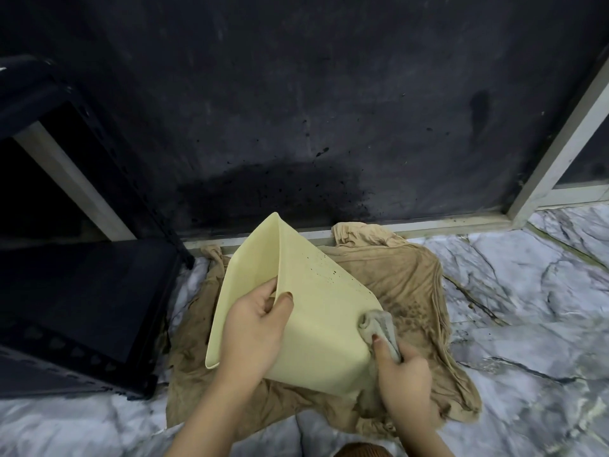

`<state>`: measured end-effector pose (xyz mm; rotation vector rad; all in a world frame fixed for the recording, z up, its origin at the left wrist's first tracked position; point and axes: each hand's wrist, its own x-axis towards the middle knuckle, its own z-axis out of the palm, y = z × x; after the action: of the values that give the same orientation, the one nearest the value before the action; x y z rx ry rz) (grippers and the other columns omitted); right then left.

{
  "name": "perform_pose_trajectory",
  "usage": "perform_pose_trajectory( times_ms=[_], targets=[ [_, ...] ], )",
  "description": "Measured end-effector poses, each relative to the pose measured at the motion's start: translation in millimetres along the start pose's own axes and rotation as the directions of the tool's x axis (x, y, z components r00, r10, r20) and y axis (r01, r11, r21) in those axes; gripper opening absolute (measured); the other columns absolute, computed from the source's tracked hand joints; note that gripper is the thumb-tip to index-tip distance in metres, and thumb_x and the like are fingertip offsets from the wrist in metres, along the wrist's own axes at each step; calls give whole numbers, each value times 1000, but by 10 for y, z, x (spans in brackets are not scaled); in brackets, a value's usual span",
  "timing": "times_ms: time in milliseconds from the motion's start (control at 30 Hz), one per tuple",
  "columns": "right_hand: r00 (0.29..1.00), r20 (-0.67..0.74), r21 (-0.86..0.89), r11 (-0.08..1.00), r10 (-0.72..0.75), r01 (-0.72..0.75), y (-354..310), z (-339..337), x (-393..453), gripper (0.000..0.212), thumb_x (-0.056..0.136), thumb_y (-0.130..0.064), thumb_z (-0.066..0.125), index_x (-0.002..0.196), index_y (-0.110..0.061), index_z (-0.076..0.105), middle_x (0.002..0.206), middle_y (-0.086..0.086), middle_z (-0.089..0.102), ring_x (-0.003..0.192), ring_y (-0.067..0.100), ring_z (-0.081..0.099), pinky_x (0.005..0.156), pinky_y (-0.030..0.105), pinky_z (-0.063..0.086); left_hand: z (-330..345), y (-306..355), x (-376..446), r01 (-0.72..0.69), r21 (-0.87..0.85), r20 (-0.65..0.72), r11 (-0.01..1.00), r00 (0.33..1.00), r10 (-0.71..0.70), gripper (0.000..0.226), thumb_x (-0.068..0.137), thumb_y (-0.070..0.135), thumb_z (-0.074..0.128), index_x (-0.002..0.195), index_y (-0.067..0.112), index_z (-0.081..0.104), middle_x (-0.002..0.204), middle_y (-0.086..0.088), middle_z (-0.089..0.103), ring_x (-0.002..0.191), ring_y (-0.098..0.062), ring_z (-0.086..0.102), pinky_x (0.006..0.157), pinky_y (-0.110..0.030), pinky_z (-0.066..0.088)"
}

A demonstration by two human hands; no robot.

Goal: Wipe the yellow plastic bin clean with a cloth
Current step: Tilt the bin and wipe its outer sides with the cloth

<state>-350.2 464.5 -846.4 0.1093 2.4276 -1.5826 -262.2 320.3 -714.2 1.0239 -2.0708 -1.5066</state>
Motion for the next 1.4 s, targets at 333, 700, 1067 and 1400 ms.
perform_pose_trajectory(
  times_ms=[333,700,1067,1400],
  targets=[
    [850,264,63,888,-456,456,-941,361,-367,27,77,-41,51,92,-25,68,77,-11,55,75,11,58,67,26,47,-89,-65,20,-42,-50,-31,998,999,41,30,88,2,50,88,23,73,75,19,75,66,7,64,59,-4,45],
    [967,192,-130,972,-170,197,-418,201,235,26,83,-35,59,101,-18,69,92,10,71,88,31,63,73,34,47,-104,-85,-29,28,-117,-69,993,997,-36,35,88,5,52,73,33,69,67,2,69,61,-4,57,52,-7,41],
    [997,66,-222,975,38,-22,158,-57,365,38,86,-37,58,111,-8,64,104,25,67,100,42,59,83,41,48,-39,-26,-29,145,-40,-18,989,989,-146,32,84,7,52,108,27,59,60,9,64,51,-3,53,47,-8,38],
    [997,69,-231,972,-27,43,334,-4,196,40,84,-30,63,116,-7,64,112,22,65,104,38,58,78,36,42,-13,-47,113,89,149,-40,985,996,-84,22,93,22,49,101,27,68,85,-7,72,82,-27,65,76,-39,50]
  ],
)
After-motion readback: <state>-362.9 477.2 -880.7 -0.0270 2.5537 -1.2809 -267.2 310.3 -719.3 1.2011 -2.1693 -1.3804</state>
